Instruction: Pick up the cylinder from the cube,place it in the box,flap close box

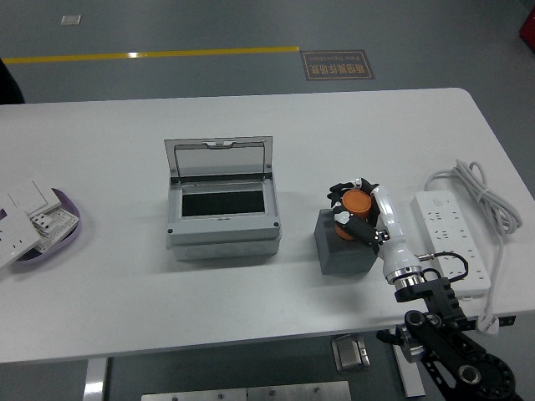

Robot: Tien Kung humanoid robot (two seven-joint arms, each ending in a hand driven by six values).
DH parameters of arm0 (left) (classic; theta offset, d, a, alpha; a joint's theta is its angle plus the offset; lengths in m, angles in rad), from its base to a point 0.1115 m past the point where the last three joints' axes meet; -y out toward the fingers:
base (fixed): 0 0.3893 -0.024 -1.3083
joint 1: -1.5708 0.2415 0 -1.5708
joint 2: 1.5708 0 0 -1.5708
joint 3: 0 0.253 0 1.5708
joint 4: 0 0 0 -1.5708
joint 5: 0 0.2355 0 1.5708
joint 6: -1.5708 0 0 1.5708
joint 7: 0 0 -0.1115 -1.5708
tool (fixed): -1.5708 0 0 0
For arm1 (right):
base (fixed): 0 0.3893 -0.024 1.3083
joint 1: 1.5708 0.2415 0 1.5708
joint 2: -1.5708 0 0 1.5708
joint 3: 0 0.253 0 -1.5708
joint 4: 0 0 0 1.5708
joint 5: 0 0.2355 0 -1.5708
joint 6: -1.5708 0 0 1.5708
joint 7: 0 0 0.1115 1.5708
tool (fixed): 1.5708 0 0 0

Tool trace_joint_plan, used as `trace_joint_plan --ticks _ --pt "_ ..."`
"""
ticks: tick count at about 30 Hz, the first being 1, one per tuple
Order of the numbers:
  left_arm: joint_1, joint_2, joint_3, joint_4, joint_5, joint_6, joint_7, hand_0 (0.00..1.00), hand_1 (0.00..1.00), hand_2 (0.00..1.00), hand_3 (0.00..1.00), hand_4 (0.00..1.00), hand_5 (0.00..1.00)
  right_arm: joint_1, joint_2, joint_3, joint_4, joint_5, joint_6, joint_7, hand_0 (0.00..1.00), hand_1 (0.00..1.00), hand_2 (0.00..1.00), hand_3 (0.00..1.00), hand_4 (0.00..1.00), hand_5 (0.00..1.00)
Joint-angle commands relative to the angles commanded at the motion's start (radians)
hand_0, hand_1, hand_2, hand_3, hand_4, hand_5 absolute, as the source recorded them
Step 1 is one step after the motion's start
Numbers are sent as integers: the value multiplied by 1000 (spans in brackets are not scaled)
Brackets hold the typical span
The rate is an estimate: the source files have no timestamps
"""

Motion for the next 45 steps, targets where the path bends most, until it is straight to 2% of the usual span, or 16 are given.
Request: trace_joint_plan --ticks 2,3,10,14,15,17,20,21,25,26,27,32,38,39,44,45 --pt "0 0 -1 0 1 0 0 604 585 556 594 659 207 2 -1 -1 9 -4 -2 -2 507 504 453 389 2 2" --pt "0 0 -1 0 1 0 0 604 585 557 593 659 207 6 -2 -4 19 -10 -4 -6 456 447 402 306 2 2" --pt "0 -1 -7 -2 7 0 4 604 585 557 593 660 206 87 -15 -72 82 -68 -30 -60 445 435 388 293 2 2" --pt "2 0 -9 -2 11 0 6 604 585 557 593 660 206 159 16 -102 92 -143 -39 -127 445 435 388 293 2 2" --pt "3 0 -9 -3 12 0 7 604 585 557 593 660 207 176 28 -104 94 -161 -40 -145 208 340 383 287 2 2" --pt "4 0 -10 -4 14 -1 9 604 585 557 593 660 207 213 49 -112 100 -203 -39 -187 208 340 383 287 2 2" --pt "5 2 -13 -5 19 -1 12 604 585 557 593 660 207 270 59 -150 103 -264 -35 -243 208 340 383 287 2 2" --pt "5 3 -15 -6 21 -1 13 604 584 558 592 660 205 289 58 -166 102 -285 -32 -261 4 247 320 279 2 2" --pt "4 4 -22 -8 29 -1 18 604 584 558 592 660 205 361 58 -236 93 -377 2 -340 4 247 320 279 2 2" --pt "3 5 -23 -8 30 -1 19 604 584 558 592 660 205 372 59 -249 93 -399 13 -358 4 247 320 279 2 2" --pt "3 5 -24 -9 32 -1 19 604 585 557 592 659 206 383 61 -261 93 -423 24 -378 2 207 325 264 2 2" --pt "3 5 -27 -9 36 -1 21 604 585 557 592 659 206 433 67 -326 83 -545 86 -457 2 207 325 264 2 2" --pt "2 6 -28 -9 40 -2 22 604 585 557 592 659 206 482 72 -403 63 -695 188 -562 2 201 328 260 2 2" --pt "2 6 -29 -9 41 -2 22 604 585 557 592 660 206 487 73 -410 60 -716 203 -578 32 265 345 275 2 2" --pt "2 7 -30 -9 43 -1 24 604 585 557 592 660 206 510 77 -438 38 -826 259 -623 32 265 345 275 2 2" --pt "2 7 -31 -10 44 -1 24 604 584 556 592 659 206 514 77 -443 33 -839 264 -627 255 420 414 325 94 2"
